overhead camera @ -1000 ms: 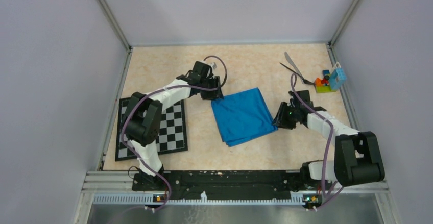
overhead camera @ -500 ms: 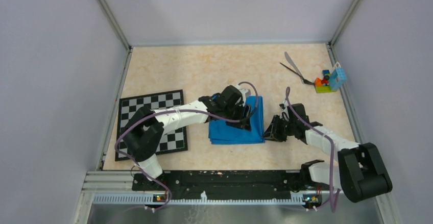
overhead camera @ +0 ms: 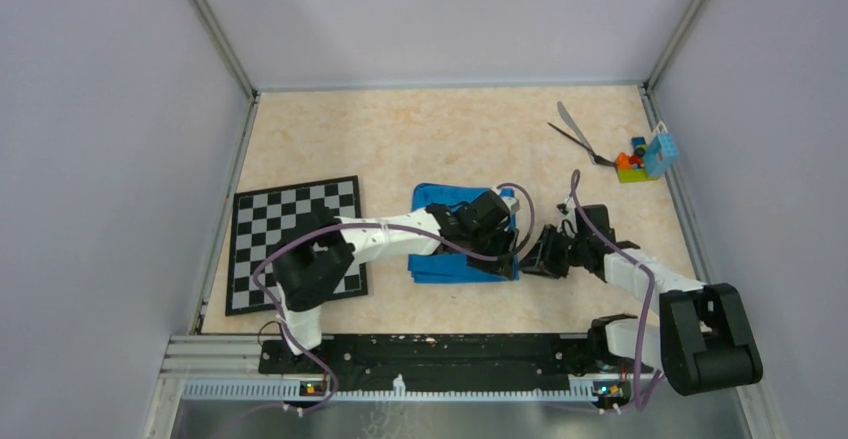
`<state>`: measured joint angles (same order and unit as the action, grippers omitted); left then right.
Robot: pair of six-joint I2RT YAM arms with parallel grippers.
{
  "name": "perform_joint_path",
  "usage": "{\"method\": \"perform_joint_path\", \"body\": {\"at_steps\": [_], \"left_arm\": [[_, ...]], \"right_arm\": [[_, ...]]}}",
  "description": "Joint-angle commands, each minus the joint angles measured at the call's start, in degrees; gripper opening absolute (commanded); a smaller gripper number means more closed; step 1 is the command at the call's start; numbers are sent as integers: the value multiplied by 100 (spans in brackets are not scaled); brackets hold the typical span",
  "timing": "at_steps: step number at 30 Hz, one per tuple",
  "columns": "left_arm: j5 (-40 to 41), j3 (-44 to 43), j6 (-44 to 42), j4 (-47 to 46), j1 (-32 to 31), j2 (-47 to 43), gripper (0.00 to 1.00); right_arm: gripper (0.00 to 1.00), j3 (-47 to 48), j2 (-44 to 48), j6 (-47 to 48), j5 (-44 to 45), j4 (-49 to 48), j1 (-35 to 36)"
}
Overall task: Fold the napkin into a case and place the utensils inside
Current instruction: Smooth out the lower triangle-folded napkin at the center of the board.
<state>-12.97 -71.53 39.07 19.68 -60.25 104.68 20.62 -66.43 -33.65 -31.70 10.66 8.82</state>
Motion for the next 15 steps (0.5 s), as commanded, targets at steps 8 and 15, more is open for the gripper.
{"method": "perform_joint_path", "body": {"at_steps": [8,15], "left_arm": [[785,-981,117,294,-292,839,47],[1193,-1314,67,555,-395,1190,42]], "right_arm": [[7,-236,-256,58,-501,-580,-29],[0,-246,-272,78,-544,-602,-28]]}}
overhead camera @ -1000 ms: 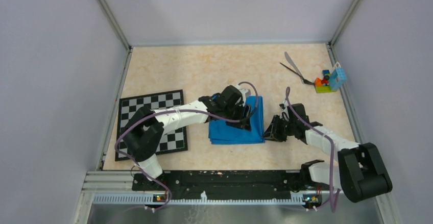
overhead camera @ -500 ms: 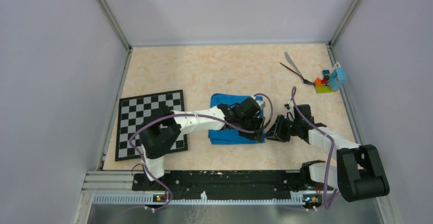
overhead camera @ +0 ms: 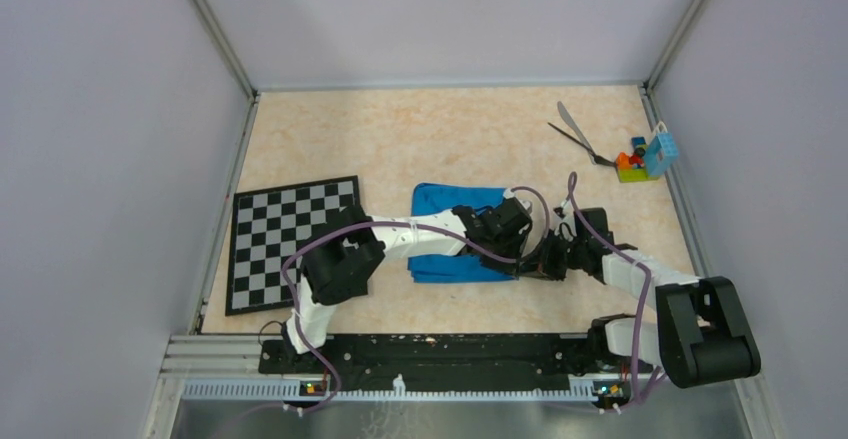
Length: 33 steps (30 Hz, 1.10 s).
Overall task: Fold the napkin into a case and place the utensils inside
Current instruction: Smooth out the lower triangle-folded napkin at the center of the board.
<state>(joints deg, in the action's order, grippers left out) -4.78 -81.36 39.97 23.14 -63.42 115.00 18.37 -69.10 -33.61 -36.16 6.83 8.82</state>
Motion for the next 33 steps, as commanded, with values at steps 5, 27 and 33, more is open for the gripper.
{"method": "perform_joint_path", "body": {"at_steps": [5,27,33], "left_arm": [[426,-554,-47,386,-133,366,37],[325,-824,-38,463,-268,397,4],[284,-584,-50,459,-268,13,30]], "right_arm": [[0,-25,-30,71,-81,-226,-26],[0,-40,-50,39,-83,-214,-24],[16,105,213,-41,367,270,-24]]}}
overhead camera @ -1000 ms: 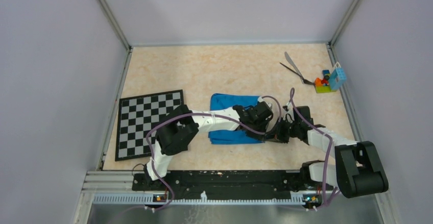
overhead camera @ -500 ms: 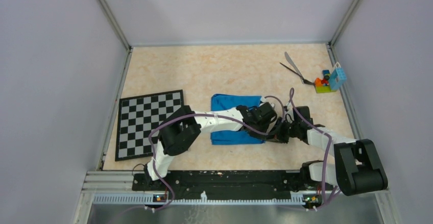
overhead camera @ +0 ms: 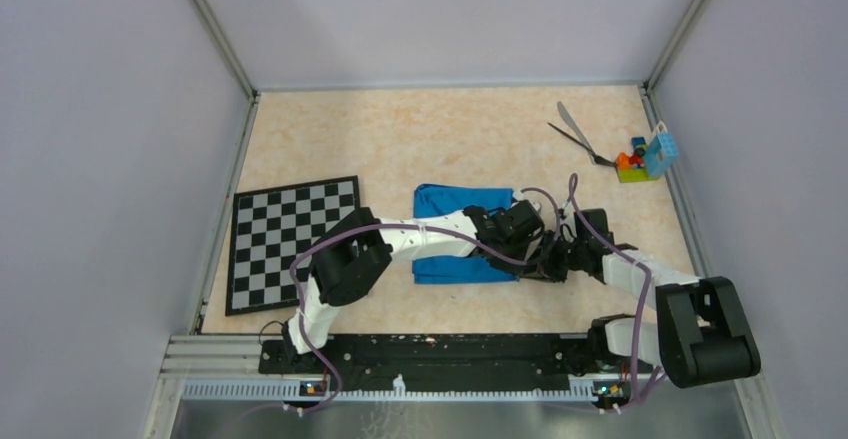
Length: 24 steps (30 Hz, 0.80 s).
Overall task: Fold the napkin into a case and place the utensils inside
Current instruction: Smooth out the lower triangle-folded napkin at the center of the board.
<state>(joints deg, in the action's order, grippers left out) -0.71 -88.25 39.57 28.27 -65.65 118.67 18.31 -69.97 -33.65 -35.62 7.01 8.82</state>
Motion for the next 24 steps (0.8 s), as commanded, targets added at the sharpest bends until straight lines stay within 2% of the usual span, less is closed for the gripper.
{"method": "perform_joint_path", "body": {"at_steps": [1,4,7,12,13,15,16,22,24], "left_arm": [[-136,167,-31,-58,-45,-479,33],[-194,334,-78,-85,-28,-947,39],[-160,650,-75,-39,50,-1483,43],[-190,1824,-29,-279,578,-2528,43],[-294,2088,-19,-381,737,-2716,43],[-464,2588,-9,-593,1098,-3059,43],[-528,2834,-11,-720,1262,-3197,42],[-689,3575,-112,-1111,1872,-3484,40],[-739,3751,-113,-1226,1961,-3459,39]], "right_arm": [[19,155,406,-64,474,410,-22],[25,337,786,-69,1016,929,-23],[29,397,1039,-137,1205,1055,-21],[33,485,1104,-174,1253,1074,69],[36,540,1126,-166,1206,1053,121],[62,646,1114,-150,1169,965,317],[65,720,1015,-103,1177,962,457],[66,886,337,-56,1516,1051,1010],[63,881,280,-128,1755,1149,1200]]}}
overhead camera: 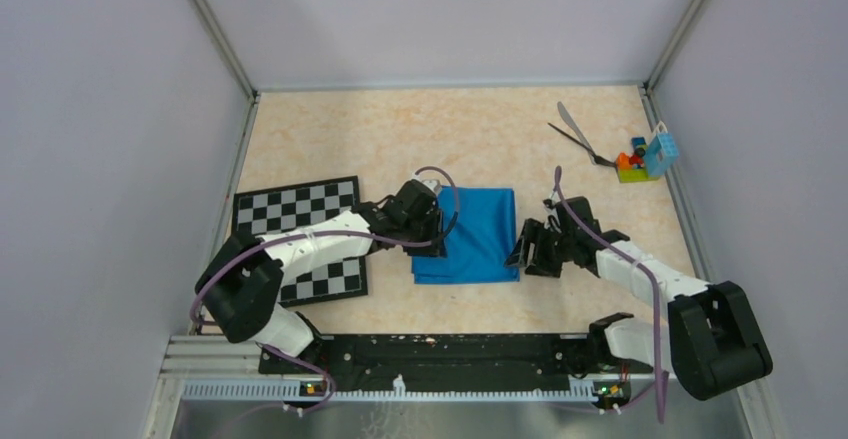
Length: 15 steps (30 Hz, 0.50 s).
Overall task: Fold the napkin into a case and place the utensils inside
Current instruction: Smooth out the lower triangle-folded napkin at the center of the board.
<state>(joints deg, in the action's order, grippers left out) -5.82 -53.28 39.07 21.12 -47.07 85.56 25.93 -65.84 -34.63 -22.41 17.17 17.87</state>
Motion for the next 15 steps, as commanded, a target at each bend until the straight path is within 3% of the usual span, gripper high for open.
{"method": "perform_joint_path", "body": {"at_steps": [1,3,6,8,9,15], "left_arm": [[-244,332,-65,-575,137,-139,39],[-247,471,-61,-646,174,-107,38],[-274,714,-33,-773,194,-113,37],[-331,865,14,-861,190,-170,36],[-369,929,45,-866,197,-243,36],[-165,685,-113,-255,233,-1062,38]], "right_arm": [[60,107,-127,-62,548,201,359],[52,36,-63,-99,692,298,384],[32,-60,27,-97,870,341,384],[14,-106,-12,-145,1011,247,383],[1,-85,-98,-172,1112,270,380],[0,-21,-95,-296,1655,376,384]]}}
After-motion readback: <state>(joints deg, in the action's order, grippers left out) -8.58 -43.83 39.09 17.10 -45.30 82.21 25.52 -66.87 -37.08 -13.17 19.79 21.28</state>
